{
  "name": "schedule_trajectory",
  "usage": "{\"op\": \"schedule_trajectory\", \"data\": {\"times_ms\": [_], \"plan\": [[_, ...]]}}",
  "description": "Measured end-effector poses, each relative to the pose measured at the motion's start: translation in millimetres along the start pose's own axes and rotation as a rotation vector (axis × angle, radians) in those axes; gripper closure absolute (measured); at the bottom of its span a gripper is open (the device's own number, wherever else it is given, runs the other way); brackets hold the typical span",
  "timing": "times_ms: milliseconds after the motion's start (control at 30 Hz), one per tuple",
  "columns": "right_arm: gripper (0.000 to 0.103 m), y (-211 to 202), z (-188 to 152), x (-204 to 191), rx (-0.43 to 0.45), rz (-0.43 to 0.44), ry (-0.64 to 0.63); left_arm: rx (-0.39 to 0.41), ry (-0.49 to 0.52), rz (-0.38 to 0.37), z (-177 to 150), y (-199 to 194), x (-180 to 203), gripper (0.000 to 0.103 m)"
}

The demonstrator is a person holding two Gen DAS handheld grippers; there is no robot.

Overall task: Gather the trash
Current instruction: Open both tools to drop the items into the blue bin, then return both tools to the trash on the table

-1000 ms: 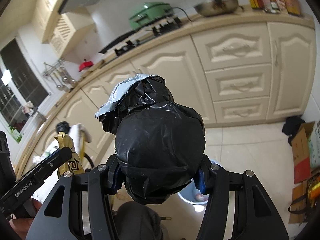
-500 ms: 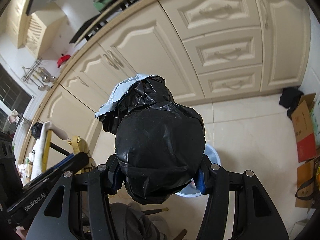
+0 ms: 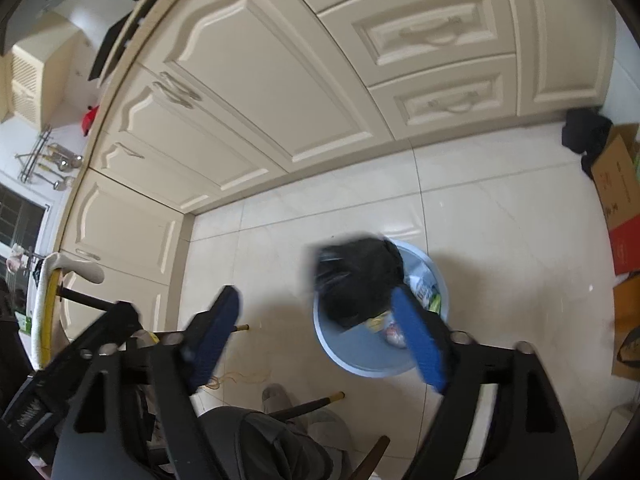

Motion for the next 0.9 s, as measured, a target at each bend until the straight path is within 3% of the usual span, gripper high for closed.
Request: {"op": "schedule_trajectory", "data": {"times_ms": [100, 400, 633, 900], "plan": [[0.001, -3, -5, 1, 0.003, -0.031, 0.000, 0.017, 0.000, 0.022, -6, -9, -1, 0.007], [0.000, -35, -17, -30, 0.060, -0.063, -0.043, 0.131, -0.030, 0.028, -37, -87, -19, 0.005], [0.000, -71, -21, -100, 0.151, -0.011, -0.134, 0.301, -0.063, 0.049, -67, -186, -58, 0.001], [0.000, -95, -37, -204, 0.208, 0.087, -0.281, 0.448, -0.127, 0.051, -134, -301, -135, 0.001]]}}
Point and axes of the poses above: each gripper's, at about its wrist camera, not at the fingertips, and y roughly the way its jaws point, x to its right, z to its top, the point moved 6 cm from there along y, roughly the way its jaws point, and after that the axes turned 15 degrees about z, right-handed, at the moved point
